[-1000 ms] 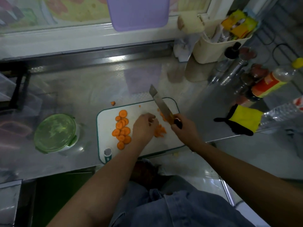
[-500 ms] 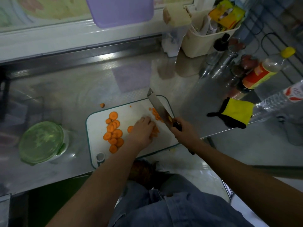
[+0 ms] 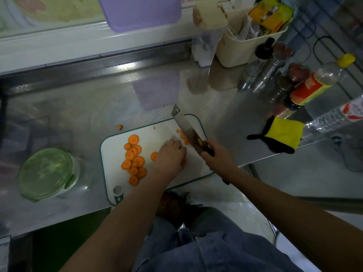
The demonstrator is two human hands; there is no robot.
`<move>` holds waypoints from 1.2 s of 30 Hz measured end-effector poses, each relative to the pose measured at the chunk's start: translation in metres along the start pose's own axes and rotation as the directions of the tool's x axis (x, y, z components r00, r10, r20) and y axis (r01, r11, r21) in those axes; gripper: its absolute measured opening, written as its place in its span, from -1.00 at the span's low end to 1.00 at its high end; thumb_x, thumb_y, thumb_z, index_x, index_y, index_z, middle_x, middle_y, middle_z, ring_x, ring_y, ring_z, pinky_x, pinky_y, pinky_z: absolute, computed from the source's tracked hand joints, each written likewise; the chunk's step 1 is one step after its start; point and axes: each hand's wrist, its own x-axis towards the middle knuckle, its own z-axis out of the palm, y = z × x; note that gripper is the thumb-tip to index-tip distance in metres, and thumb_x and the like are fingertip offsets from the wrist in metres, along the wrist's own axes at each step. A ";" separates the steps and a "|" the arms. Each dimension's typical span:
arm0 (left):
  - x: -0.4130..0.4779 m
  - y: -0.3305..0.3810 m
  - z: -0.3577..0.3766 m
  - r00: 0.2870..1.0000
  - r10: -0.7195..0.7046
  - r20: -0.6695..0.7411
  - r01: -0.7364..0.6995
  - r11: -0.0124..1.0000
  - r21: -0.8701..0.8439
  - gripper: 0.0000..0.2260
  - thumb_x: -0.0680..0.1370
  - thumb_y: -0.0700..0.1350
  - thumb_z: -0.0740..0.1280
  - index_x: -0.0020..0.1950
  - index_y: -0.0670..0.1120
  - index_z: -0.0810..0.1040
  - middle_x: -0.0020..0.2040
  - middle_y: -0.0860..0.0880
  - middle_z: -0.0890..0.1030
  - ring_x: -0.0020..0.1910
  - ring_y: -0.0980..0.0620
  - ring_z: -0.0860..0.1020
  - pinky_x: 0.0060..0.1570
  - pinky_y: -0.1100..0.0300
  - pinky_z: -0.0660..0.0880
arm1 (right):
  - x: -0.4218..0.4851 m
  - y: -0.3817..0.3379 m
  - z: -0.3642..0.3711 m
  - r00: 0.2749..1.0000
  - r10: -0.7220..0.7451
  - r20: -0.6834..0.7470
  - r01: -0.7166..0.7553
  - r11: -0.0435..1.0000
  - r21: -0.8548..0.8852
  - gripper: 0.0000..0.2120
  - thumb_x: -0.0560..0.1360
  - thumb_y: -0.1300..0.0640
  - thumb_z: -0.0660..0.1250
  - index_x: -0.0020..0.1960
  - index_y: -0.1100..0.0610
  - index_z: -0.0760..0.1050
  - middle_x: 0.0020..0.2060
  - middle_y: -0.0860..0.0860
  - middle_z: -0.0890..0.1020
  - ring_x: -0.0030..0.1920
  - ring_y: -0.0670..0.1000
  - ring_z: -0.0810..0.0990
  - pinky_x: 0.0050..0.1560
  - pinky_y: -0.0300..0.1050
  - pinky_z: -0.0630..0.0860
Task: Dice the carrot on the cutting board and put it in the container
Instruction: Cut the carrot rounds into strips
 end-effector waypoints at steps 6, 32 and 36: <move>-0.003 -0.001 0.001 0.980 -0.191 -0.064 0.184 0.978 -0.103 -0.76 0.55 -0.05 0.26 0.14 -0.14 0.54 0.09 -0.14 0.52 0.15 -0.13 0.42 0.05 0.06 0.35 | 0.001 0.006 0.004 1.000 0.003 0.008 -0.003 1.000 -0.012 -0.81 0.50 0.19 0.27 0.10 0.09 0.49 -0.36 0.03 0.53 -0.35 0.04 0.53 -0.28 0.05 0.55; -0.033 -0.019 0.010 0.964 -0.234 -0.129 0.208 0.960 -0.189 -0.56 0.25 -0.06 0.48 0.10 -0.12 0.58 -0.07 -0.14 0.54 -0.06 -0.18 0.49 -0.15 0.04 0.42 | 0.007 0.001 0.029 0.990 0.057 0.132 -0.013 0.951 -0.310 -0.84 0.56 0.04 0.16 0.05 0.12 0.37 -0.32 0.11 0.60 -0.41 0.05 0.58 -0.33 -0.02 0.60; -0.023 -0.010 0.007 0.971 -0.214 -0.103 0.183 0.952 -0.247 -0.67 0.41 -0.09 0.42 0.16 -0.11 0.58 0.02 -0.15 0.53 0.03 -0.18 0.46 -0.05 0.02 0.40 | 0.008 0.002 0.032 0.992 0.018 0.126 0.034 0.919 -0.392 -0.80 0.59 0.00 0.14 0.04 0.13 0.40 -0.32 0.10 0.60 -0.38 0.08 0.58 -0.25 0.07 0.58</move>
